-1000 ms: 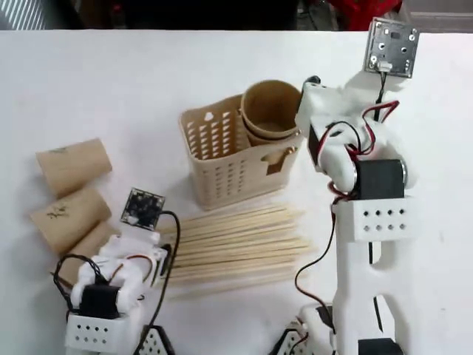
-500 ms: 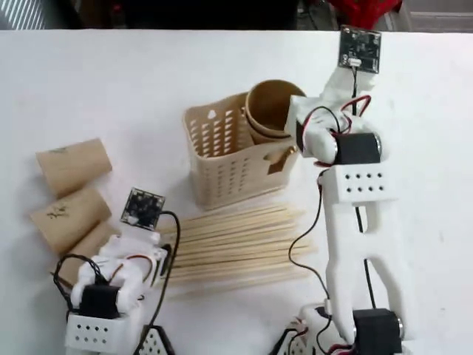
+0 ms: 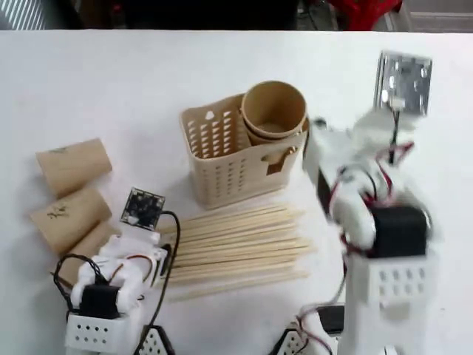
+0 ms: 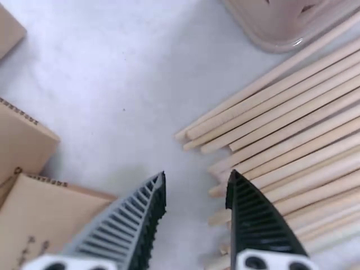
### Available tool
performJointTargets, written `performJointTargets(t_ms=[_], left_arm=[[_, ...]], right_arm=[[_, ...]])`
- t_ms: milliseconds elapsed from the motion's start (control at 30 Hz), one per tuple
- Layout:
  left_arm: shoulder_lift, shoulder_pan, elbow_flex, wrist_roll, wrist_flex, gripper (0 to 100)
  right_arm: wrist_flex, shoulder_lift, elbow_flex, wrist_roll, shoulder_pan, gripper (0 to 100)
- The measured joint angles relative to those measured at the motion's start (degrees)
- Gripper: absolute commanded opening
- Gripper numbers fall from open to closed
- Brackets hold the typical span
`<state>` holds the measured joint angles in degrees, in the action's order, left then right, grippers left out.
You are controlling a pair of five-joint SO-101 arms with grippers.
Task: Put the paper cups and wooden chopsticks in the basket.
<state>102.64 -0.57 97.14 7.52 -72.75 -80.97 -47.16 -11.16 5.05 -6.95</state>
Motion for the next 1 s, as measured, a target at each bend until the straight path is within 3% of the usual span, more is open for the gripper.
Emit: performJointTargets(t_ms=[133,367,533,800,1000], left_arm=[[0.0,0.0,0.0,0.0,0.0,19],[0.0,0.0,0.0,0.0,0.0,19],[0.0,0.18,0.0,0.0,0.0,19],[0.0,0.44,0.0,0.0,0.0,19],[0.0,0.44,0.0,0.0,0.0,19]], right_arm=[[-1.76,-6.15,-9.41,-11.34,0.18,1.2],[0.44,-16.18,-35.16,-28.22,5.63,4.9],[5.8,-22.68,-51.43,-29.71,8.62,5.2],[7.3,-26.81,-54.51,-30.15,15.21,5.2],[14.33,-26.99,-64.97,-30.42,15.82,4.9]])
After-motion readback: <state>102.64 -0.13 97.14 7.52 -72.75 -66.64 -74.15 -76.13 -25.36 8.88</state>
